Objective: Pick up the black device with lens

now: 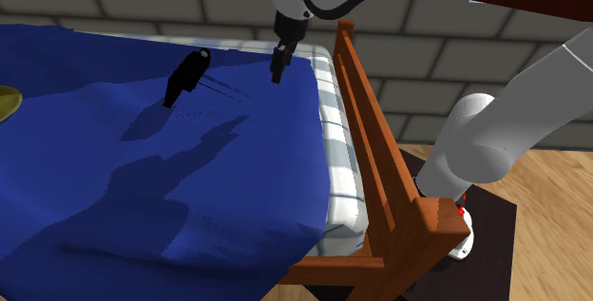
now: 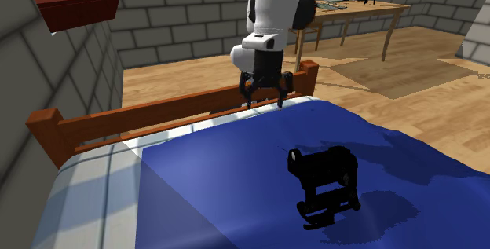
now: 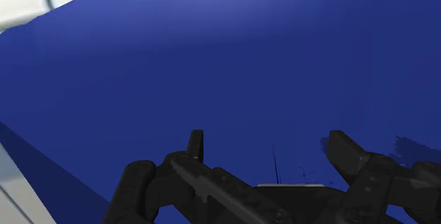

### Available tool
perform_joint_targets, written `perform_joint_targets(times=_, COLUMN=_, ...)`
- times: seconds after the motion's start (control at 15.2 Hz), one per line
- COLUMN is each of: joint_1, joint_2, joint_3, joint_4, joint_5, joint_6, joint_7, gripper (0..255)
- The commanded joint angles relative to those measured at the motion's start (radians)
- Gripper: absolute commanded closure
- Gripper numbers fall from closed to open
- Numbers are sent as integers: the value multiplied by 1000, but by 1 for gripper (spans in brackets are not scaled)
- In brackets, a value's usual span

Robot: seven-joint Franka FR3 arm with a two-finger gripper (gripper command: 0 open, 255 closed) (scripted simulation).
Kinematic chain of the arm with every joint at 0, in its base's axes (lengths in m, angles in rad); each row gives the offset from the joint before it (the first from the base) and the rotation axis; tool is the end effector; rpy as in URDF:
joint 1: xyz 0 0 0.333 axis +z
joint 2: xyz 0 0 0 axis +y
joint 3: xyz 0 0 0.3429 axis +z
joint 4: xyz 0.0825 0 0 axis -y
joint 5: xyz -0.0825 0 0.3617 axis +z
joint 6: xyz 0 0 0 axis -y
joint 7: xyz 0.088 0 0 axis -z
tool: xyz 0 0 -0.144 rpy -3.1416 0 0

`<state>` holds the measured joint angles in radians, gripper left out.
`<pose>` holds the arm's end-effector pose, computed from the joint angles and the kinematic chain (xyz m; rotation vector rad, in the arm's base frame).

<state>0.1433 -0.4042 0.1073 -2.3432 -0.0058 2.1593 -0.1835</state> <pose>0.4118 0.1087 0.5052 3.0104 0.6618 0.3396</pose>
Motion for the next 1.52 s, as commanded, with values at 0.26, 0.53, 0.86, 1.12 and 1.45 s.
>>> perform_joint_targets(times=0.26, joint_1=29, joint_2=154, joint_3=38, joint_4=85, joint_5=-2, joint_6=186, joint_7=-3, gripper=0)
perform_joint_targets(times=0.53, joint_1=45, joint_2=257, joint_3=63, joint_4=161, joint_5=-18, joint_6=288, joint_7=-1, gripper=0)
perform_joint_targets(times=0.86, joint_1=52, joint_2=318, joint_3=76, joint_4=187, joint_5=-35, joint_6=360, joint_7=6, gripper=0)
perform_joint_targets(times=1.12, joint_1=51, joint_2=338, joint_3=77, joint_4=154, joint_5=-45, joint_6=414, joint_7=14, gripper=0)
perform_joint_targets(times=1.45, joint_1=51, joint_2=347, joint_3=78, joint_4=141, joint_5=-50, joint_6=435, joint_7=20, gripper=255)
